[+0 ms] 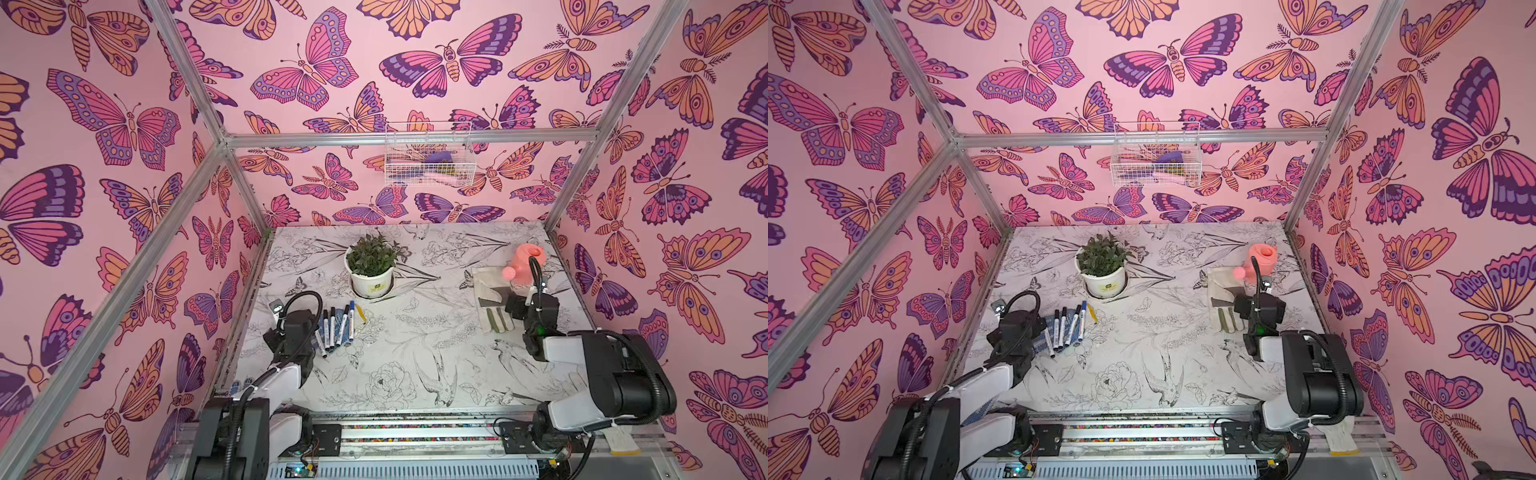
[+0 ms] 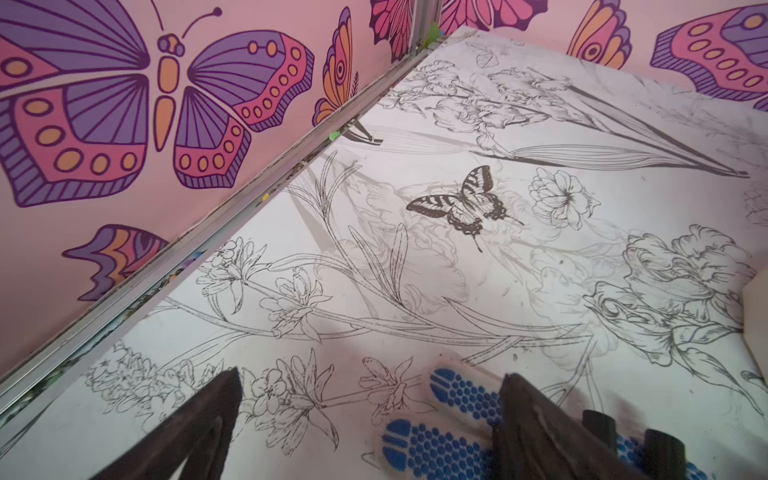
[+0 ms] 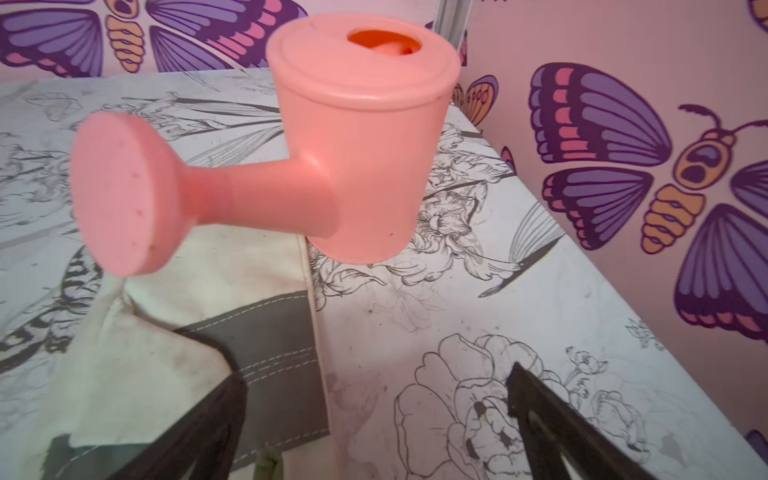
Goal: Insert the pens into the pen caps
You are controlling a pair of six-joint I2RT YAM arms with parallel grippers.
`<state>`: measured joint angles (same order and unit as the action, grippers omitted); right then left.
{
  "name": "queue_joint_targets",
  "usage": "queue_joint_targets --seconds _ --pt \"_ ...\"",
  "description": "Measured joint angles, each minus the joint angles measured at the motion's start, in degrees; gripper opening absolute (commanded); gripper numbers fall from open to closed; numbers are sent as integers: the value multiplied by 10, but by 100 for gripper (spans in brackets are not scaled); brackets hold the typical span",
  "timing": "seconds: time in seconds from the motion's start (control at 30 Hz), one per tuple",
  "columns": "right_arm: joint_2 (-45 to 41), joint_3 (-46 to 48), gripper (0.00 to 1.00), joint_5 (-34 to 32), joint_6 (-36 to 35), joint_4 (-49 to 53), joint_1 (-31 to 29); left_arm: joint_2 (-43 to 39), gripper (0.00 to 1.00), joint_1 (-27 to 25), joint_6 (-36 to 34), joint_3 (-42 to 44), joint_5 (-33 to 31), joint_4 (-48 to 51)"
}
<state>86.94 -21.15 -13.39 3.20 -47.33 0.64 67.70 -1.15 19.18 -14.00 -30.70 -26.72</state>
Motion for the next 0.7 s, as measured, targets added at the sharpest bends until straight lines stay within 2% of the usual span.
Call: queue_joint_targets --seconds 0.17,0.3,0.43,0.5,0.7 --pt "0 -1 99 32 0 -5 -16 43 99 1 -62 -1 49 -113" --pt "0 -1 99 39 0 0 -16 140 99 2 -112 14 103 -266" --pt "0 -1 99 42 0 2 -16 204 99 4 -154 21 169 -329" --pt "0 -1 99 43 0 3 -16 208 98 4 -158 -9 177 -281" --pt "0 -1 99 45 0 4 -16 208 98 -2 -186 -57 201 -290"
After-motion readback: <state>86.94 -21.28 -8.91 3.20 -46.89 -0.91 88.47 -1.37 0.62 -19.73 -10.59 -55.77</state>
